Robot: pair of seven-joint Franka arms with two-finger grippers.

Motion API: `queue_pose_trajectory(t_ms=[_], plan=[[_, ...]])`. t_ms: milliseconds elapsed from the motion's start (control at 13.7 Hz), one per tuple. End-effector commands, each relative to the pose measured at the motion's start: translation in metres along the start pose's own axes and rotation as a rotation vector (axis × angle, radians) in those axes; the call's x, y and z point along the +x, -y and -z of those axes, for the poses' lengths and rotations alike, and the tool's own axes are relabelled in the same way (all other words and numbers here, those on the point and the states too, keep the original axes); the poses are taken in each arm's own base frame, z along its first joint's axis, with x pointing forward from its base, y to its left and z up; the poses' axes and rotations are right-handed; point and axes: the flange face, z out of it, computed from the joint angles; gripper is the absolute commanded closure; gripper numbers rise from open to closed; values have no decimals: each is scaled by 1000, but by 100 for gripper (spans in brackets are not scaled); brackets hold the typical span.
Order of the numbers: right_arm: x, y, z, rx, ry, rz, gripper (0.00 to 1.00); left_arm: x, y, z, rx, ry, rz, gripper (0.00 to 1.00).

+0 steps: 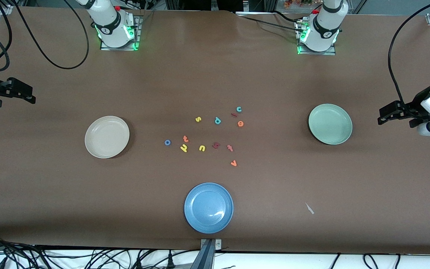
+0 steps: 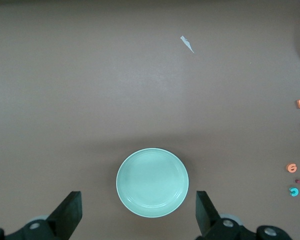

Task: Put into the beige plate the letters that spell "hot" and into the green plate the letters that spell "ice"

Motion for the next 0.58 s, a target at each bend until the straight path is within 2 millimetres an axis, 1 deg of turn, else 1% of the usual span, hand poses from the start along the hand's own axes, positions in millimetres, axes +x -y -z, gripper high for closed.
queue_pose_trajectory(t_ms=[0, 292, 511], plan=[[-1, -1, 4, 1, -7, 10, 0, 4, 2, 6, -27, -13, 4, 0], [-1, -1, 5, 1, -9, 10, 0, 4, 2, 6, -28, -15, 5, 0], [0, -3, 2, -1, -4, 7, 0, 4, 1, 6, -38, -16, 7, 0]])
